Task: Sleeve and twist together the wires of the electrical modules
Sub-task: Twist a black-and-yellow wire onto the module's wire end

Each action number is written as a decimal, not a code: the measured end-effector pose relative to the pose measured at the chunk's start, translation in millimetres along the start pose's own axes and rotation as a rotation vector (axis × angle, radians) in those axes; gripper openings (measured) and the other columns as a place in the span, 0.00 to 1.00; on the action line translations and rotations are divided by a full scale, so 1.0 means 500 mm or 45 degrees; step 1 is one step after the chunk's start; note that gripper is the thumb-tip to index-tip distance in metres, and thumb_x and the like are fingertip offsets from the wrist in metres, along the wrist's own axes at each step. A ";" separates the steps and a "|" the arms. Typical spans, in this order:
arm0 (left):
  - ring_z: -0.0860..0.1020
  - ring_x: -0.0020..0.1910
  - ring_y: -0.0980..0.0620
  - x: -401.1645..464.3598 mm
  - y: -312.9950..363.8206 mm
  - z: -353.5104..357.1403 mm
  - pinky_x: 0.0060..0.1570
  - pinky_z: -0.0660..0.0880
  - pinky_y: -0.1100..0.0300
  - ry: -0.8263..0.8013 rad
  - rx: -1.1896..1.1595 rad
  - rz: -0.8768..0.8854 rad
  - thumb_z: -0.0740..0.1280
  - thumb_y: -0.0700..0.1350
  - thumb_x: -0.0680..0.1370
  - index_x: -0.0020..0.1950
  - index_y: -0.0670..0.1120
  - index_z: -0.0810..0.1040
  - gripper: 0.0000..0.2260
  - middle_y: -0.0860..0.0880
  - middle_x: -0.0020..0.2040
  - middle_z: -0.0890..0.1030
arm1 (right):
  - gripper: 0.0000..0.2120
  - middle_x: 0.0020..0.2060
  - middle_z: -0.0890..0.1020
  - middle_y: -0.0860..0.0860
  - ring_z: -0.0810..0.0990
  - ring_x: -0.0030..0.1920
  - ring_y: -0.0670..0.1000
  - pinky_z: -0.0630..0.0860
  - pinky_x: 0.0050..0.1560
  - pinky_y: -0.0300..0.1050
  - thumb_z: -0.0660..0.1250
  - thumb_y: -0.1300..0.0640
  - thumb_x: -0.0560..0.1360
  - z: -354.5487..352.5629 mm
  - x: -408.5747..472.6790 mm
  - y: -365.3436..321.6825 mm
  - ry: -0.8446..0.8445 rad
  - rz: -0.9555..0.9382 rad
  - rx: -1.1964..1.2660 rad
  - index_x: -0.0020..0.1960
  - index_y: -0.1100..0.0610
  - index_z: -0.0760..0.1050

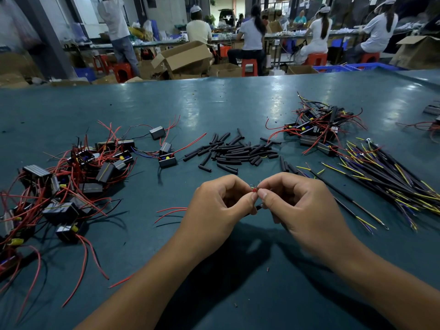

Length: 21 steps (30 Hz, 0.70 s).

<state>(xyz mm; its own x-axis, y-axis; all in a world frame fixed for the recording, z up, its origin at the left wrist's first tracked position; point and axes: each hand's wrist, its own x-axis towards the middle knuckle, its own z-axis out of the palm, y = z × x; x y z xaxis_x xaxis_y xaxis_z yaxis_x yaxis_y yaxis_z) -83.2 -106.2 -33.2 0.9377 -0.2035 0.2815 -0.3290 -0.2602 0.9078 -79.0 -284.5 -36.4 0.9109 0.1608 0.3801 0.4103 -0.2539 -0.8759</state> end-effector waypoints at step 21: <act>0.81 0.34 0.52 -0.005 0.003 -0.004 0.34 0.77 0.55 -0.040 0.048 0.025 0.74 0.42 0.76 0.45 0.47 0.81 0.03 0.51 0.38 0.85 | 0.05 0.32 0.82 0.53 0.79 0.35 0.59 0.76 0.38 0.57 0.74 0.59 0.74 0.003 0.001 -0.014 -0.009 -0.067 -0.052 0.40 0.53 0.81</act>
<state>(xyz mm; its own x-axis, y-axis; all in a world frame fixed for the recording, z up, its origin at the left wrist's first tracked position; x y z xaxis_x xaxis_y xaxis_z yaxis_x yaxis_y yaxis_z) -86.0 -104.2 -32.2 0.9274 -0.2384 0.2884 -0.3516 -0.2914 0.8896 -81.4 -281.2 -30.7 0.8875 0.1821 0.4232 0.4596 -0.2837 -0.8416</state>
